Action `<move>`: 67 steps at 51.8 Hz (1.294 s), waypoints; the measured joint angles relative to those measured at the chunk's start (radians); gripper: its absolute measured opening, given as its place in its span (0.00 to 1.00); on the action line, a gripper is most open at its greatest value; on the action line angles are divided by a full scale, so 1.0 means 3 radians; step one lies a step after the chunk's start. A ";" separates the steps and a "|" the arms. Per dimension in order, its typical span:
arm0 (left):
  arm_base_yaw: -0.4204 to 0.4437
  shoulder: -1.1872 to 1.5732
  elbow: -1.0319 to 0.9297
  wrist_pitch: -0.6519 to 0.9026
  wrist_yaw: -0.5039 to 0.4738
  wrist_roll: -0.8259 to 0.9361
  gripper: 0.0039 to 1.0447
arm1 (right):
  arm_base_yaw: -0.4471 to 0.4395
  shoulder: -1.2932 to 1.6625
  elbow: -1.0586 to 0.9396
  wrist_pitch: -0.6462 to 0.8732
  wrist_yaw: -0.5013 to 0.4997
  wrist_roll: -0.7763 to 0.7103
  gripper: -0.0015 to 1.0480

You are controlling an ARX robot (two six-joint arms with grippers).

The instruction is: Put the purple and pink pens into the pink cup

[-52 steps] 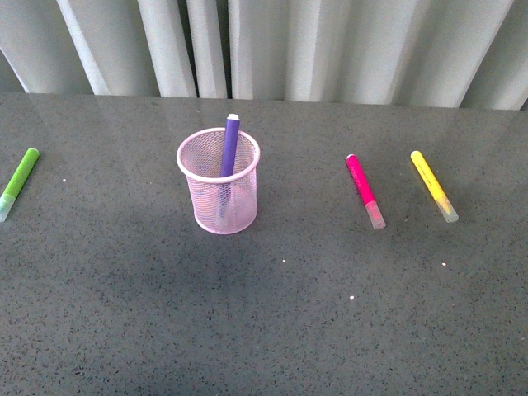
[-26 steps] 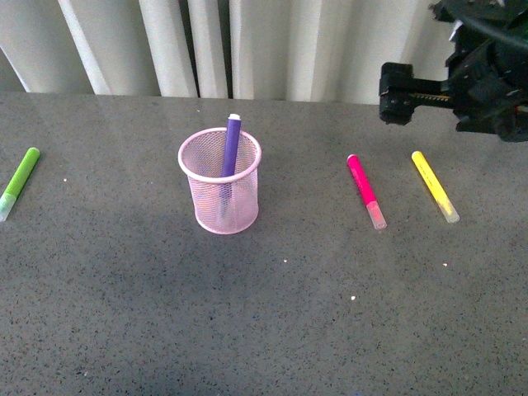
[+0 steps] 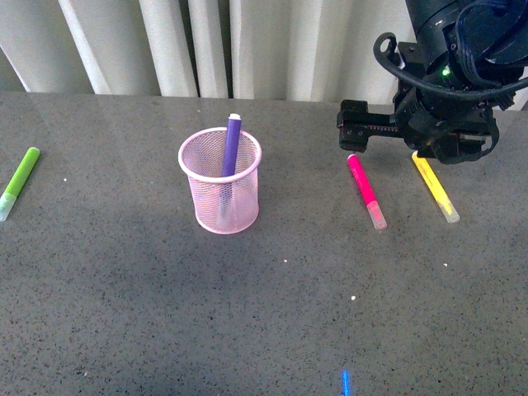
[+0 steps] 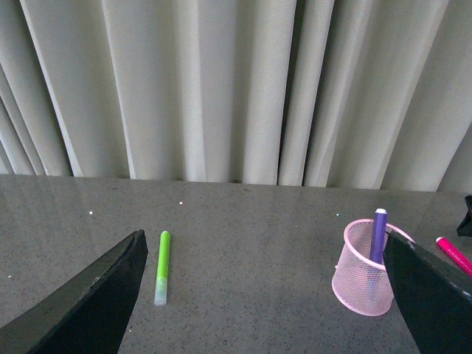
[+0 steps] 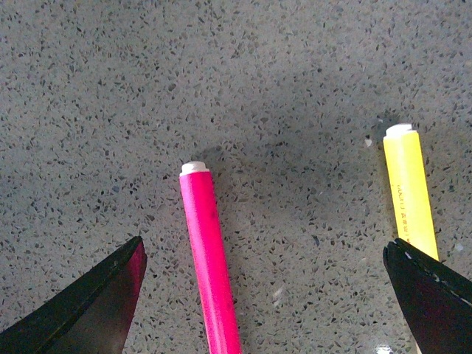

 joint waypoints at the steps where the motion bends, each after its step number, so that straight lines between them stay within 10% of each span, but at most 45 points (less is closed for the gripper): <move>1: 0.0000 0.0000 0.0000 0.0000 -0.0001 0.0000 0.94 | 0.0005 0.0006 0.0000 0.0000 0.0000 0.0008 0.93; 67: 0.0000 0.0000 0.0000 0.0000 -0.0001 0.0000 0.94 | -0.0036 0.0263 -0.0233 0.0334 -0.0066 0.0188 0.92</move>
